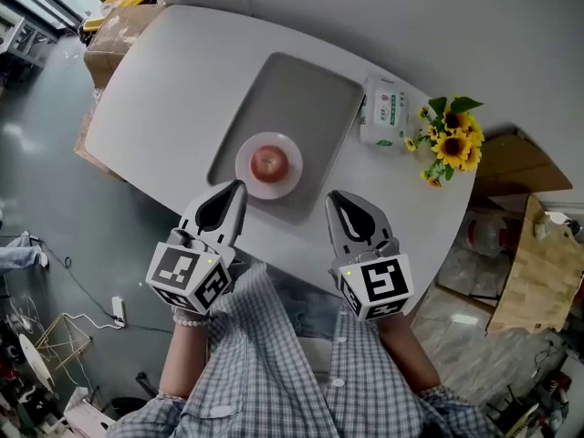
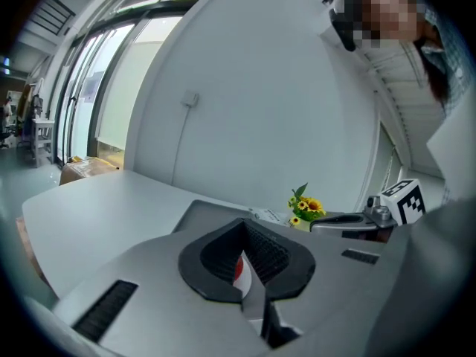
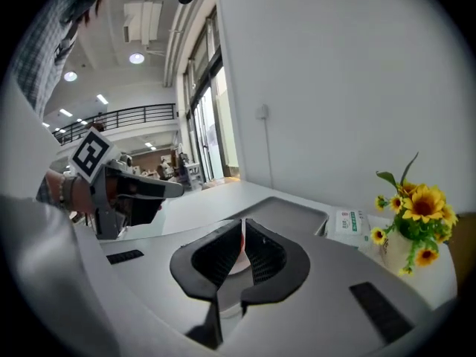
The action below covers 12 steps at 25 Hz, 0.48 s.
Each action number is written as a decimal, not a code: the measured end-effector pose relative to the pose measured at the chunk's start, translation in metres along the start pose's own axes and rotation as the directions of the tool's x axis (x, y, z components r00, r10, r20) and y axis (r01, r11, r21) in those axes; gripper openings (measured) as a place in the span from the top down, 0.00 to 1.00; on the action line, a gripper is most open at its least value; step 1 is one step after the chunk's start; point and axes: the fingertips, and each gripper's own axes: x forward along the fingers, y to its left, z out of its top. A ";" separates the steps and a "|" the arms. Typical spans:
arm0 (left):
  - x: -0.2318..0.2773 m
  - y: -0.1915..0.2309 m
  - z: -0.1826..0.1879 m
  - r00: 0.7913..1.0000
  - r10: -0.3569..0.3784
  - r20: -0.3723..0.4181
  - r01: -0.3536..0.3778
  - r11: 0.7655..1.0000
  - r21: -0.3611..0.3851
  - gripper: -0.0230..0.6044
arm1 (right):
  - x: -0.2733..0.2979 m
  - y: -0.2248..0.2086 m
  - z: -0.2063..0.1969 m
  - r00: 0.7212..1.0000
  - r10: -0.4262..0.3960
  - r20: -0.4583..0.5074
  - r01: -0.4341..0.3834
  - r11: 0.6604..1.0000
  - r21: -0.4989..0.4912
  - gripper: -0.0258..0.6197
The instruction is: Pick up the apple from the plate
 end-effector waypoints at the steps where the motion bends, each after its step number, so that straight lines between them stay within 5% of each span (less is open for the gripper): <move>1: 0.002 0.006 -0.003 1.000 0.006 -0.015 -0.006 1.000 -0.008 0.95 | 0.003 -0.002 -0.003 1.000 -0.013 -0.010 0.014 1.000 0.025 0.91; 4: 0.012 0.024 -0.014 0.998 0.003 -0.065 -0.005 1.000 -0.024 0.95 | 0.018 -0.005 -0.008 0.999 -0.039 -0.033 0.041 0.997 0.058 0.91; 12: 0.035 0.056 -0.037 0.983 -0.025 -0.183 0.033 0.999 0.037 0.95 | 0.060 0.005 -0.019 0.993 -0.039 -0.115 0.035 0.999 -0.036 0.91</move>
